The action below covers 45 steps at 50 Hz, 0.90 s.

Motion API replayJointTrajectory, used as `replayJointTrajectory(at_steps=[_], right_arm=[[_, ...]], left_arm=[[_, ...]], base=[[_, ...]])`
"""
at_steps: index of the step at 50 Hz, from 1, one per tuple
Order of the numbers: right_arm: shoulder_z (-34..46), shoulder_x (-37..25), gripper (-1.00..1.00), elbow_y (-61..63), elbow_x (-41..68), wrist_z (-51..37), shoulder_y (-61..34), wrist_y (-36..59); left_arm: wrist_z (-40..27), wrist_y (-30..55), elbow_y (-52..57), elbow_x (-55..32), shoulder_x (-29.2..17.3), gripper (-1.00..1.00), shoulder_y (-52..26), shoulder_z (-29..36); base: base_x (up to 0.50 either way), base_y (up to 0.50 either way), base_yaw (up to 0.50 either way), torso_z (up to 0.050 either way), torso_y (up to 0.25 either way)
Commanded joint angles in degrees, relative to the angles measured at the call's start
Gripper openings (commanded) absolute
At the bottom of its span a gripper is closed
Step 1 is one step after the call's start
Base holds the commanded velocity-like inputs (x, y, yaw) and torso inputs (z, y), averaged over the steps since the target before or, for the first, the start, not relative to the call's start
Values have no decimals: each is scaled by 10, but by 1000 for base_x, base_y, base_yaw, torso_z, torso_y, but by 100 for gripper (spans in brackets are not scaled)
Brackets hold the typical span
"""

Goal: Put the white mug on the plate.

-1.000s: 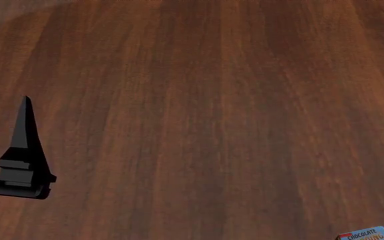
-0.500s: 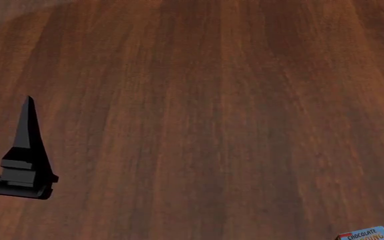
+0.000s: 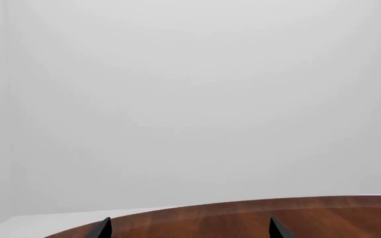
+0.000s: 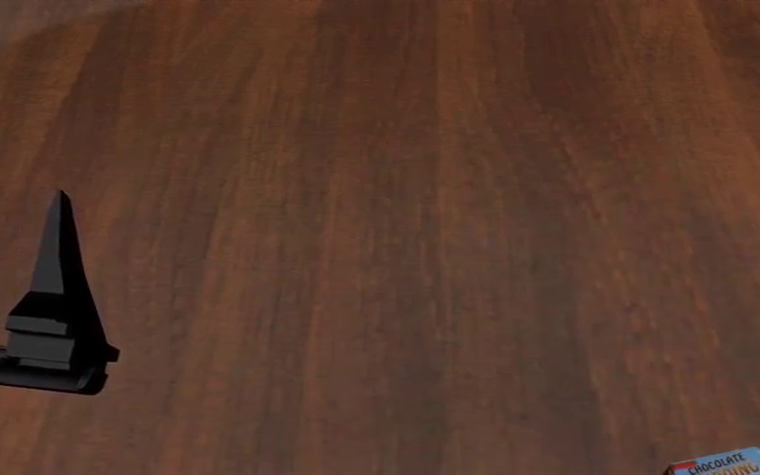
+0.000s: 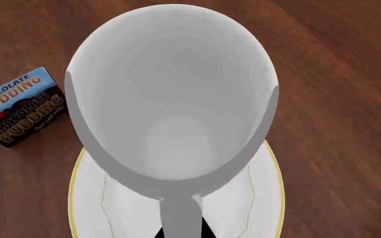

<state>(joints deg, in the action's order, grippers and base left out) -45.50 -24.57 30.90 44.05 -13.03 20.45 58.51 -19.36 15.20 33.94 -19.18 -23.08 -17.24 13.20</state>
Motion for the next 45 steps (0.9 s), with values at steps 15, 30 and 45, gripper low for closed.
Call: replayJointTrajectory(at_steps=[15,30,45], right_arm=[[12,18,-100,-35,-30,35,29,-51],[28,29,-100,-56,-44,45,35,-71],[33,39,-100,-44,-40,38,41,-65]], left_arm=[[-3,0,0,0,-2,100,-2,6],[-4,-3,-1,0,-3,100,-1,9],[-8,0,5,-1,-5,100,0,11]], base=[[0,0,0,0,0],[0,0,0,0,0],[0,0,0,0,1]])
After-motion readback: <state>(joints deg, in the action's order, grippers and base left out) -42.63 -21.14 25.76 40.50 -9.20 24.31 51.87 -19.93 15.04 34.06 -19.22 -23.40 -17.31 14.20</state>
